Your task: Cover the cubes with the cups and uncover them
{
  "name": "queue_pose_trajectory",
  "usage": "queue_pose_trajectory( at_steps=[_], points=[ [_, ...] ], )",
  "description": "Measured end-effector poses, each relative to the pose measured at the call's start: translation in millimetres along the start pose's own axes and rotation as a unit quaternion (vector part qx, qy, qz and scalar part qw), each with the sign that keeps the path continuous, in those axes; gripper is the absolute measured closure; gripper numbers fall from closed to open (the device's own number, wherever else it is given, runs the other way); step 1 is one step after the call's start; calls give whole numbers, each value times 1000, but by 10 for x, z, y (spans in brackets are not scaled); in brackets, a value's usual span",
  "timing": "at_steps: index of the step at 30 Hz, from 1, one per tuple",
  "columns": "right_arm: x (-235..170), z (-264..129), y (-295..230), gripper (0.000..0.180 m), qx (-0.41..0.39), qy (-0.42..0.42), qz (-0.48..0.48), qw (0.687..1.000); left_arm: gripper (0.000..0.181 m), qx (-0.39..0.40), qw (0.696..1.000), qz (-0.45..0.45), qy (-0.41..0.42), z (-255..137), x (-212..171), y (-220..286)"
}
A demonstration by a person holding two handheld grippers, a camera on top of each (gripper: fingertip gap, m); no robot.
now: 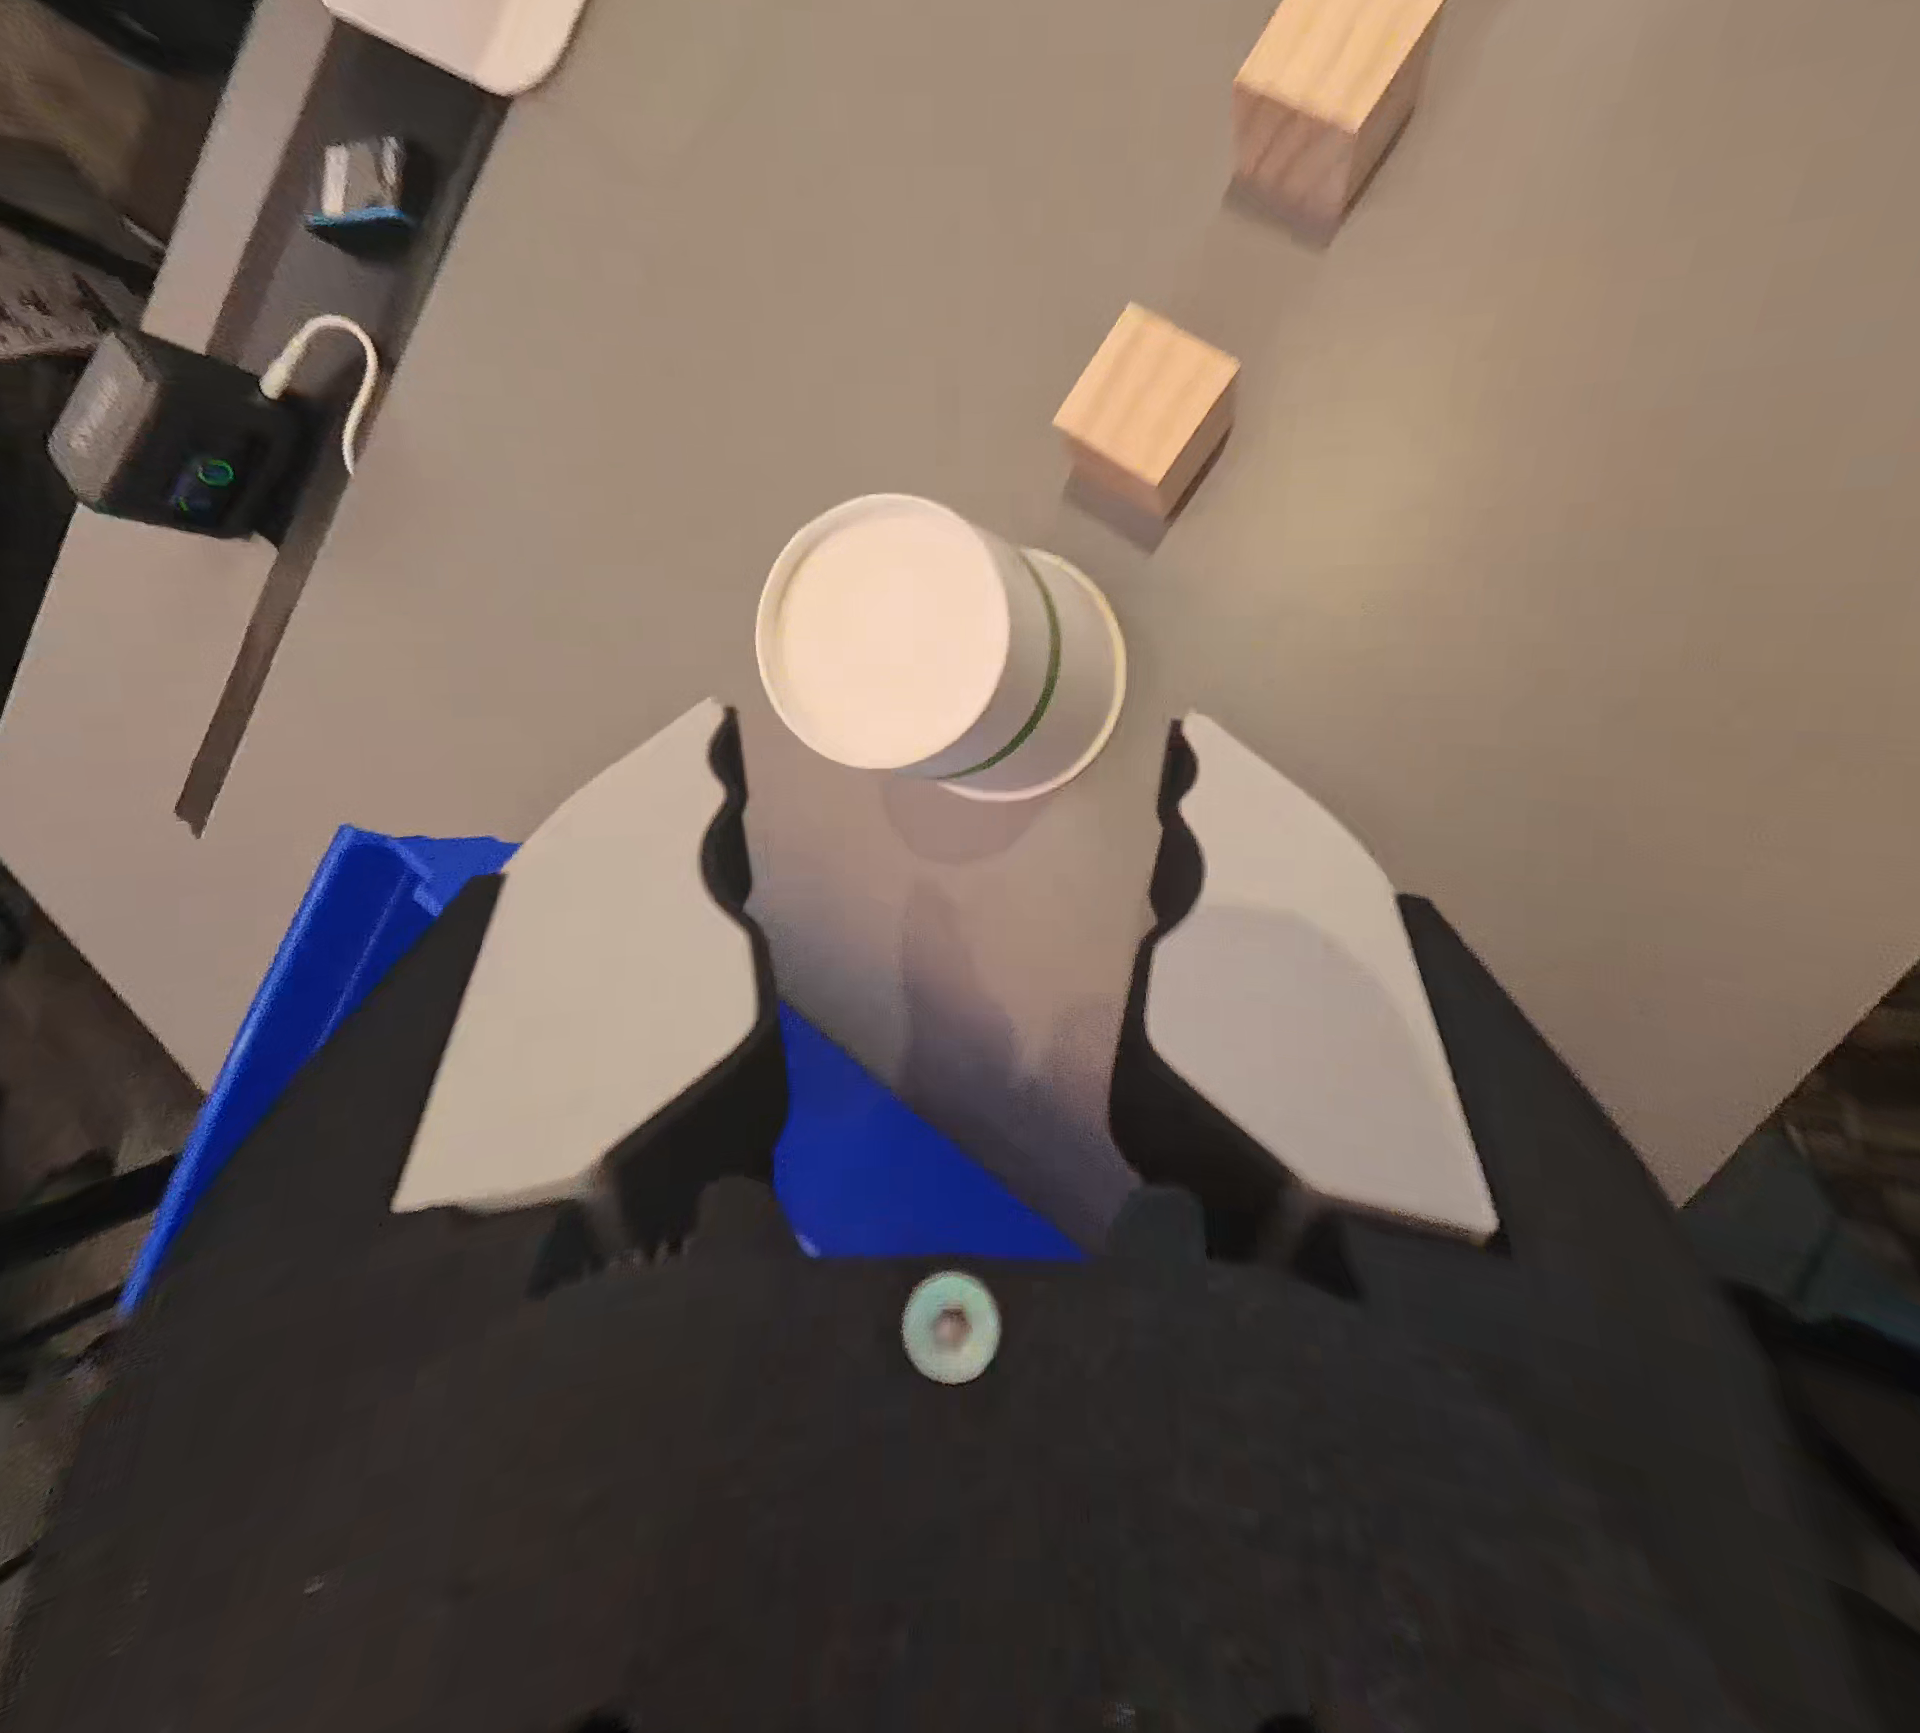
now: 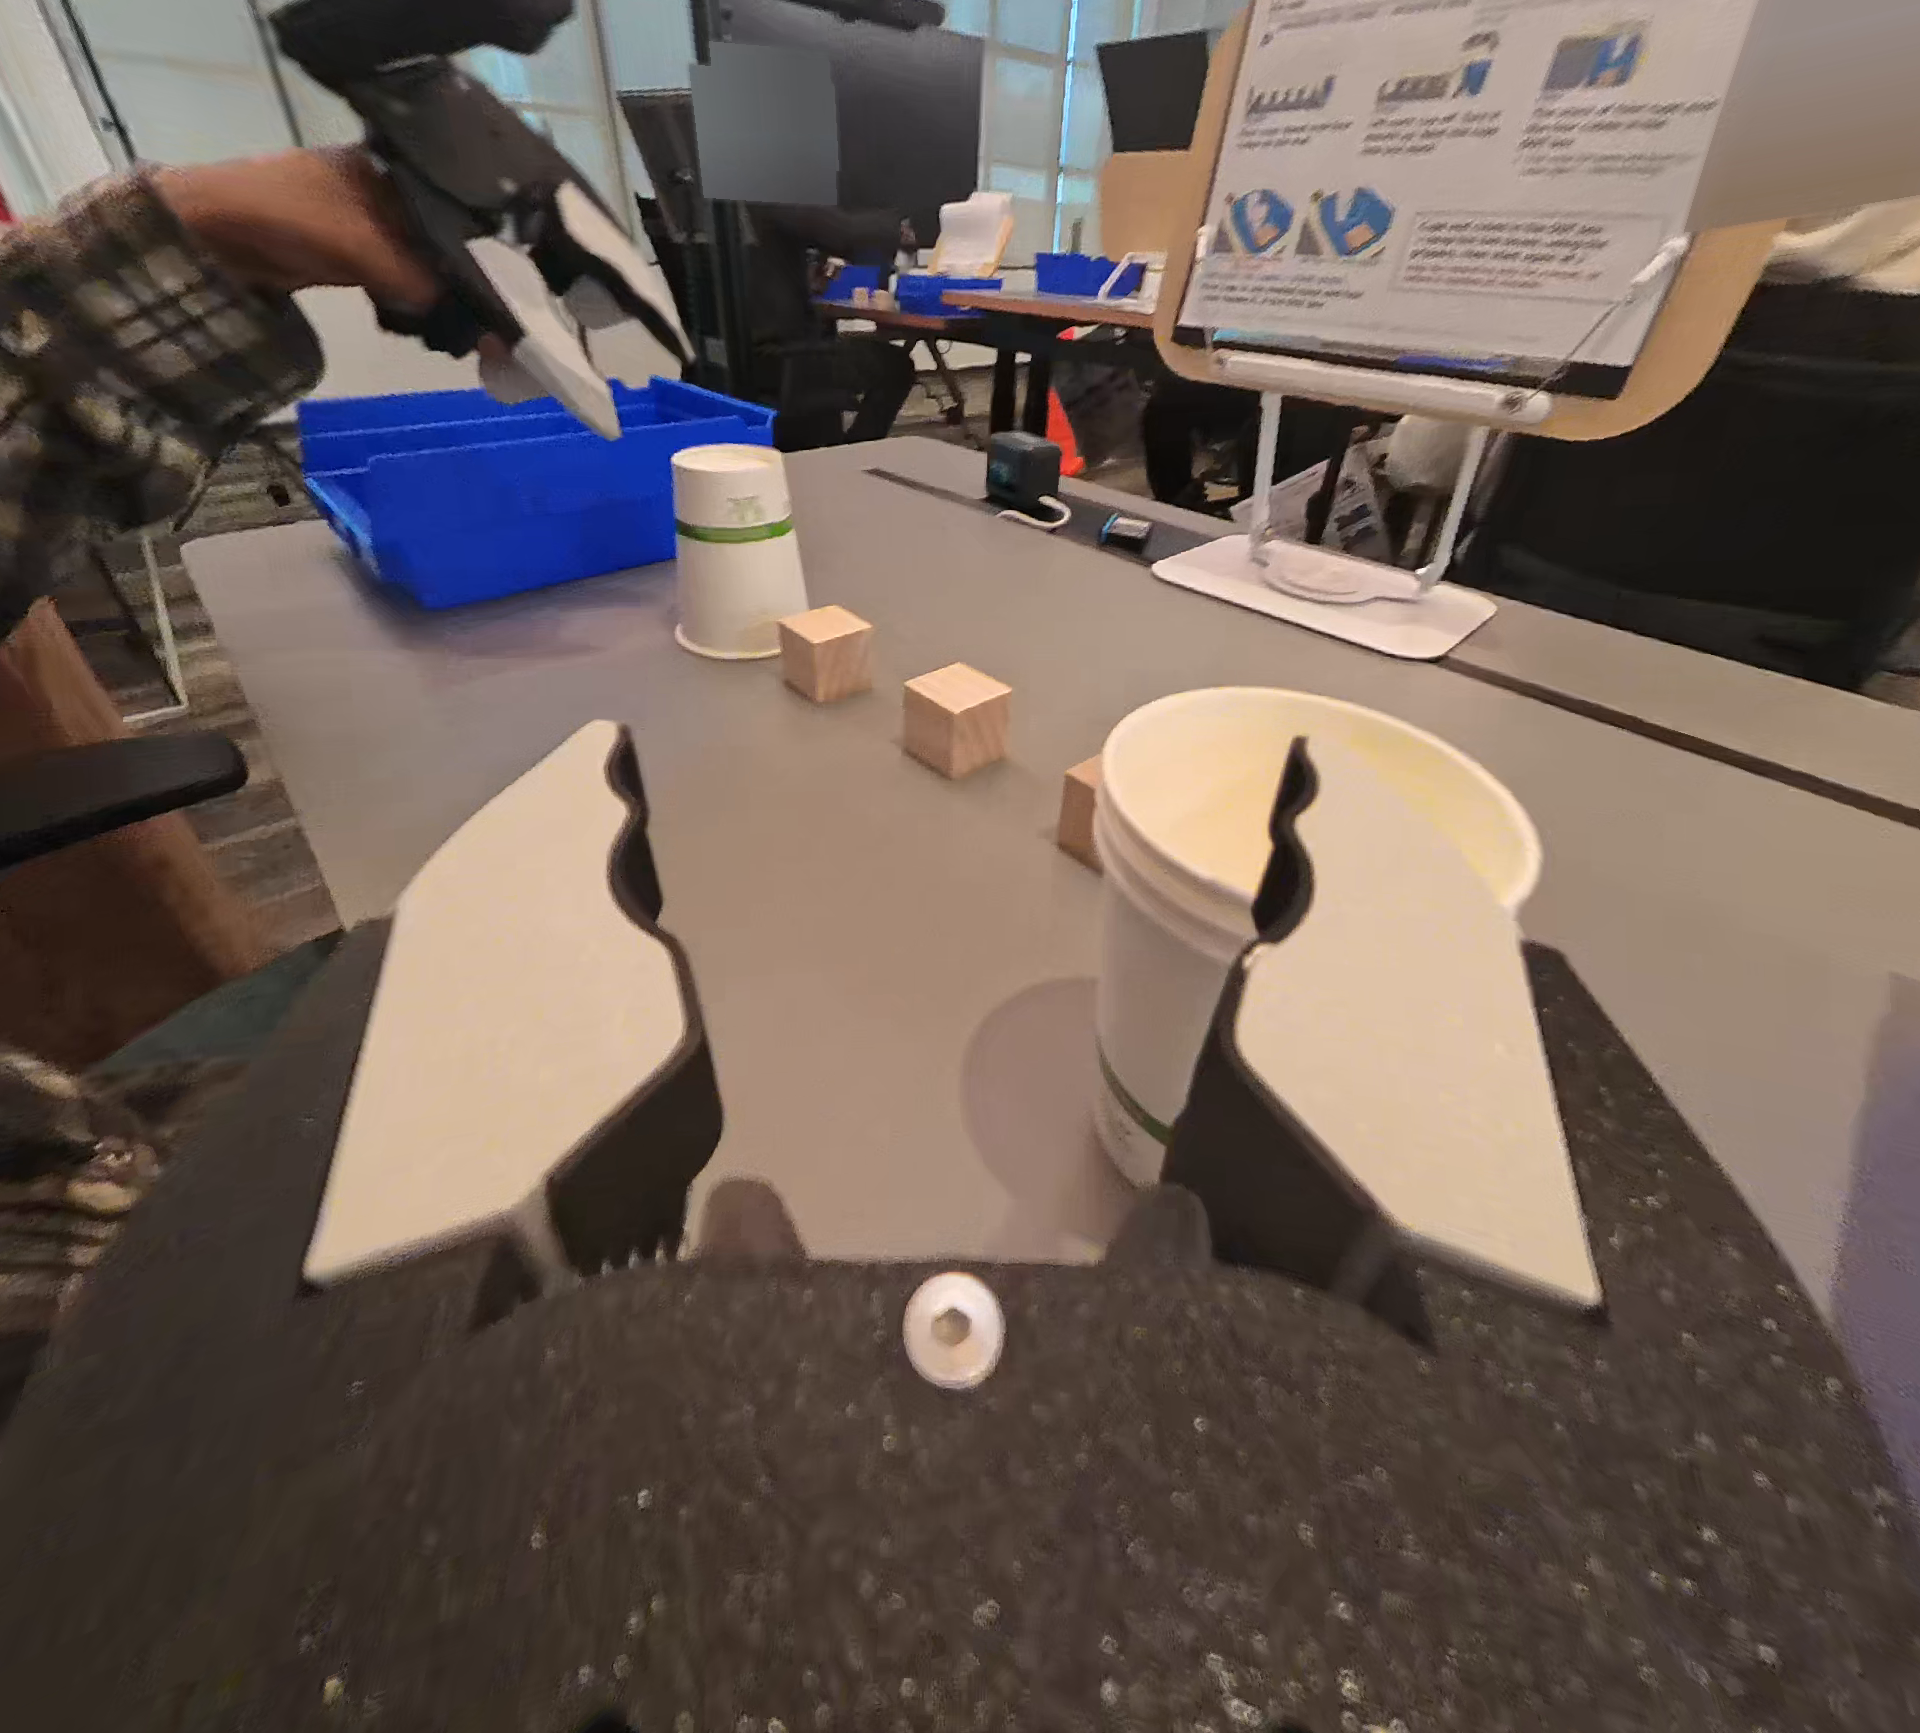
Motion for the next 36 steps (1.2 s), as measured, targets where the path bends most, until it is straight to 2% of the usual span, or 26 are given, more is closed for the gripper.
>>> queue_pose_trajectory(
  at_steps=[3,9,13,30,36],
  points=[
    [-36,6,-39,67,17,-13,-8,1000,90,-11,999,11,-40,128,29,-102],
    [-46,-18,-103,69,39,-21,-23,999,64,-109,988,-44,-98,382,33,-236],
    [-111,-19,-112,69,44,-29,-20,998,53,-121,980,-65,-141,606,-83,-284],
    [-164,-55,-154,74,50,-37,-19,998,63,-129,979,-74,-138,813,-88,-205],
    [-165,-41,-171,76,53,-43,-22,997,73,-134,978,-75,-139,844,-113,-202]
  ],
)
Point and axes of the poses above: each gripper's, where its closed fingertips meet, z out along the fingers, x out of its top, y = z × x across the jaws, the point moved 6 cm from there along -z, back along the fingers, and after that the axes turned 5 degrees about x, right-handed, at the moved point
